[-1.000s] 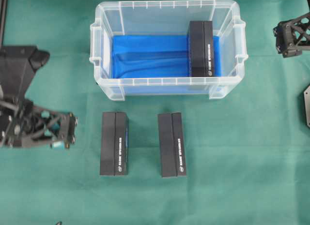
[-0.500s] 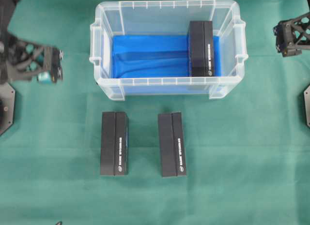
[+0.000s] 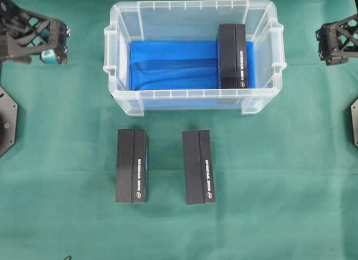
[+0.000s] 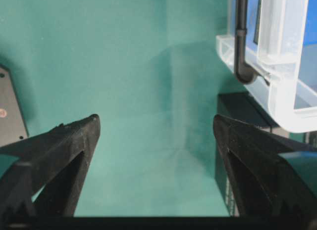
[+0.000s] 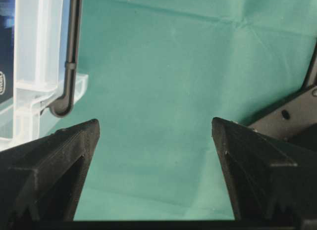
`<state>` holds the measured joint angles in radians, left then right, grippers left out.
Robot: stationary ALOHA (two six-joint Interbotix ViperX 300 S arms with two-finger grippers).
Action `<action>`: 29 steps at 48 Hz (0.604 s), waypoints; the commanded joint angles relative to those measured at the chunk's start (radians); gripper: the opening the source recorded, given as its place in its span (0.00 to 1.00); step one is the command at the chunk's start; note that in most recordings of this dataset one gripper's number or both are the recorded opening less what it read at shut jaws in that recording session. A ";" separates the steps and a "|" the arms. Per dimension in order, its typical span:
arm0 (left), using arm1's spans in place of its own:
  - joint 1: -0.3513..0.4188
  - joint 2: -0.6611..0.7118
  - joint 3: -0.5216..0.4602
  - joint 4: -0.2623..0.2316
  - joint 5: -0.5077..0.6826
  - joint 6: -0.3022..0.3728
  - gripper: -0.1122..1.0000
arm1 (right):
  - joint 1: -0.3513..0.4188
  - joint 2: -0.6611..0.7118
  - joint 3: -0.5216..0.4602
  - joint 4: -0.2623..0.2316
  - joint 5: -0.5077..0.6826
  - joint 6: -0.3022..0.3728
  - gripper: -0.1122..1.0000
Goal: Take out the box from the case.
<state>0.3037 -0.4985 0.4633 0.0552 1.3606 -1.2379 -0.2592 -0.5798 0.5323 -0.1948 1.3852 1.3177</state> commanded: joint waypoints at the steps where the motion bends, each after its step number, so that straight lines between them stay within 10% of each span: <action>1: 0.005 0.002 -0.028 0.000 0.002 0.003 0.98 | 0.002 -0.002 -0.011 -0.002 0.000 0.002 0.90; 29: 0.005 0.005 -0.031 -0.008 0.002 0.002 0.98 | 0.002 0.021 -0.021 -0.002 -0.011 0.038 0.90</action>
<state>0.3053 -0.4893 0.4571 0.0476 1.3622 -1.2379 -0.2592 -0.5660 0.5308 -0.1933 1.3837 1.3530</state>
